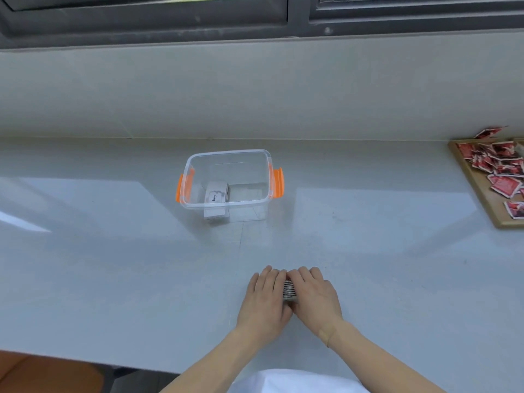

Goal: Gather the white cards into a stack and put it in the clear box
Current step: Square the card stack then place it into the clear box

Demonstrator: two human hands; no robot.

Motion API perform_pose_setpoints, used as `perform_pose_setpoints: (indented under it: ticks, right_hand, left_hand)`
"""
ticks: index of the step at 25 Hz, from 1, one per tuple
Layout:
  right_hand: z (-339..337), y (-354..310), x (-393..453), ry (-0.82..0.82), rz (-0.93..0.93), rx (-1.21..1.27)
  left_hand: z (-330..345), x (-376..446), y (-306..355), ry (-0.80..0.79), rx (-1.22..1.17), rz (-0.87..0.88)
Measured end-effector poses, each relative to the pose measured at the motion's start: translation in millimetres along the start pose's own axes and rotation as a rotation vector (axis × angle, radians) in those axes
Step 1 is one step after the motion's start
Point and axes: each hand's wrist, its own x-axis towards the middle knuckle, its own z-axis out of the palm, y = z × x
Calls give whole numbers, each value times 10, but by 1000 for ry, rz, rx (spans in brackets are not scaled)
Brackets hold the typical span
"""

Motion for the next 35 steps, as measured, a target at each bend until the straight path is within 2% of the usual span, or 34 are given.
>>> perform_pose_setpoints:
  ticks: [3, 6, 9, 11, 13, 18, 22, 24, 27, 29, 32, 33, 35]
  right_hand:
    - [-12, 111, -33, -79, 14, 232]
    - [-84, 365, -184, -93, 107, 670]
    - [-146, 619, -362, 103, 358, 1183]
    - [-166, 691, -446, 220, 524, 1339]
    - [-151, 596, -494, 217, 597, 1365]
    - [48, 212, -484, -100, 417, 1335]
    - [64, 257, -438, 45, 504, 1338]
    - [67, 197, -419, -40, 475, 1329]
    - [67, 200, -383, -151, 375, 1186]
    - [-25, 265, -324, -134, 297, 981]
    - [-102, 247, -164, -52, -73, 322]
    - [-109, 205, -91, -53, -170, 178]
    - [-144, 93, 33, -111, -245, -33]
  left_hand:
    - [-29, 3, 5, -30, 81, 16]
    - [-18, 1, -3, 3, 93, 9]
    - [-21, 8, 13, 5, 93, -2]
    - [-24, 4, 17, 5, 96, -3]
    - [-13, 4, 21, 3, 99, 1]
    - [21, 15, 6, 24, 83, -8]
    - [24, 13, -2, 63, 75, -1]
    - [30, 16, -6, 73, 57, -11]
    - [36, 12, -22, 93, 54, 3]
    - [34, 9, -32, 104, 60, 14]
    - [44, -4, -47, 87, 55, 12]
    - [56, -10, -55, 76, 53, 15]
    - [68, -16, -65, 55, 41, 19]
